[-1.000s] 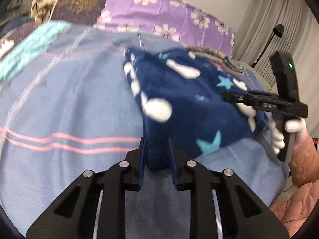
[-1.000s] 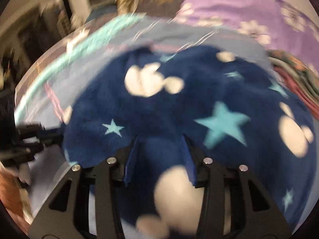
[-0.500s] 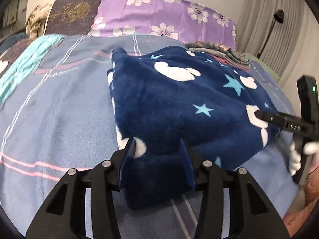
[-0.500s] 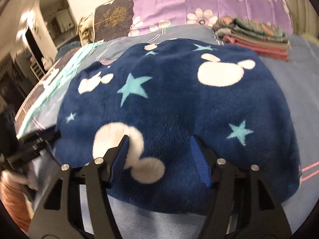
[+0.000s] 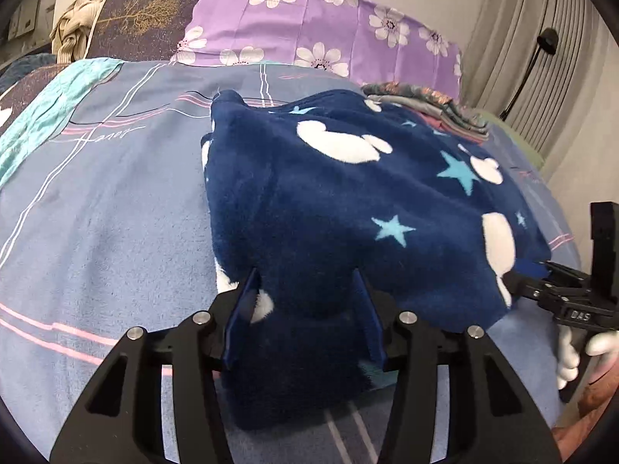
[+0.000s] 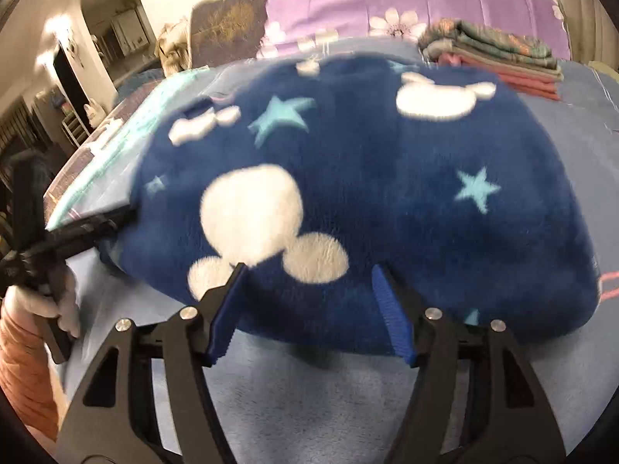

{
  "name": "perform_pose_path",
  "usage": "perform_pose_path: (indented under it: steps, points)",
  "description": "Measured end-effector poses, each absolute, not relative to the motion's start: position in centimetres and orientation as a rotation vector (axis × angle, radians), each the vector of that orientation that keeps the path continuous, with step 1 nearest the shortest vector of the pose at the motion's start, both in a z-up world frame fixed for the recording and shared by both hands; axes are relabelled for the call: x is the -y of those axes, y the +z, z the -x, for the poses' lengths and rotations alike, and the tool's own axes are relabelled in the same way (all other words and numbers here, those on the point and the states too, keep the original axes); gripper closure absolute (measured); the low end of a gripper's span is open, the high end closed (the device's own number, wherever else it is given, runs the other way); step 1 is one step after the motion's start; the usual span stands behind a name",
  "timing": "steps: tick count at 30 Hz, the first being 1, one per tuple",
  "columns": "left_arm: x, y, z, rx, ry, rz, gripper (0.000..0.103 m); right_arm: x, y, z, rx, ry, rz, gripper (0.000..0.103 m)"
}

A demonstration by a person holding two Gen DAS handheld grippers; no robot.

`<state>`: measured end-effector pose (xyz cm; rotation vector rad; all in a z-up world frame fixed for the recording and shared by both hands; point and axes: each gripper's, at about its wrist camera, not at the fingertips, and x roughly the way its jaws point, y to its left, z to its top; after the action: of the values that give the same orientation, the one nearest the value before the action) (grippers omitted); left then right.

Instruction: Fold small clothes

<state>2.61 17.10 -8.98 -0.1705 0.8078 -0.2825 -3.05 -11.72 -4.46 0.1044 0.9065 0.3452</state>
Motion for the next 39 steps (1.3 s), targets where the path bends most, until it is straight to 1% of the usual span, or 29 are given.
perform_pose_path:
  steps: [4, 5, 8, 9, 11, 12, 13, 14, 16, 19, 21, 23, 24, 26, 27, 28, 29, 30, 33, 36, 39]
  points:
    - [-17.3, -8.0, -2.8, -0.826, -0.276, 0.193, 0.052, 12.4, -2.9, 1.7, -0.967, 0.349, -0.181, 0.037]
    - [-17.1, -7.5, -3.0, -0.823, -0.276, 0.196, 0.052, 12.2, -2.1, 1.4, -0.956, 0.353, -0.178, 0.039]
    - [-17.1, -5.5, -3.6, -0.743, -0.3, 0.22, 0.051, 10.8, 0.9, 0.5, -0.838, 0.36, -0.131, 0.039]
    - [-16.9, -5.3, -4.2, -0.736, -0.303, 0.218, 0.051, 10.3, 1.1, 0.1, -0.829, 0.362, -0.125, 0.039]
    - [-16.3, -6.2, -5.3, -0.778, -0.304, 0.204, 0.05, 9.2, -1.4, -1.9, -0.942, 0.354, -0.096, 0.039]
    - [-15.8, -7.8, -6.1, -0.832, -0.299, 0.18, 0.049, 8.8, -3.3, -2.6, -0.998, 0.344, -0.089, 0.038]
    - [-15.4, -9.0, -6.3, -0.84, -0.289, 0.148, 0.049, 8.7, -4.4, -2.1, -0.948, 0.341, -0.062, 0.038]
    - [-15.1, -9.2, -6.0, -0.808, -0.286, 0.129, 0.048, 8.3, -4.3, -1.5, -0.92, 0.336, -0.022, 0.038]
    - [-14.9, -9.1, -5.4, -0.786, -0.283, 0.111, 0.047, 7.8, -3.5, -1.0, -0.93, 0.334, 0.03, 0.038]
    - [-15.3, -9.1, -5.8, -0.795, -0.303, 0.135, 0.046, 9.2, -1.4, -2.9, -0.99, 0.363, -0.098, 0.037]
    - [-15.4, -9.1, -5.8, -0.794, -0.308, 0.14, 0.045, 9.4, 1.2, -4.3, -0.918, 0.358, -0.114, 0.037]
    - [-15.3, -9.2, -5.6, -0.787, -0.303, 0.133, 0.045, 8.5, 3.6, -6.3, -0.803, 0.311, -0.031, 0.035]
    - [-15.2, -9.2, -5.6, -0.786, -0.301, 0.129, 0.044, 8.2, 3.7, -7.9, -0.805, 0.318, -0.042, 0.034]
    - [-15.1, -9.2, -5.5, -0.783, -0.299, 0.126, 0.044, 7.9, 1.6, -11.1, -0.893, 0.322, -0.104, 0.034]
    - [-15.2, -9.3, -5.4, -0.782, -0.299, 0.128, 0.044, 7.6, -0.3, -13.4, -0.965, 0.3, -0.111, 0.034]
    - [-15.2, -9.3, -5.4, -0.78, -0.302, 0.132, 0.044, 7.2, -3.9, -15.2, -1.045, 0.264, -0.071, 0.031]
    - [-15.3, -9.3, -5.5, -0.778, -0.308, 0.136, 0.043, 7.0, -5.4, -15.4, -0.985, 0.282, -0.034, 0.028]
    - [-15.3, -9.3, -5.5, -0.778, -0.309, 0.136, 0.043, 6.7, -5.3, -15.1, -0.945, 0.286, -0.007, 0.027]
    - [-15.3, -9.4, -5.5, -0.779, -0.312, 0.135, 0.041, 6.1, -4.6, -13.8, -0.917, 0.257, 0.038, 0.027]
    - [-15.2, -9.4, -5.7, -0.781, -0.316, 0.131, 0.038, 6.3, -4.6, -14.1, -0.928, 0.269, 0.031, 0.026]
    - [-15.0, -9.3, -5.5, -0.767, -0.305, 0.115, 0.038, 6.9, -4.4, -13.8, -0.919, 0.288, 0.012, 0.026]
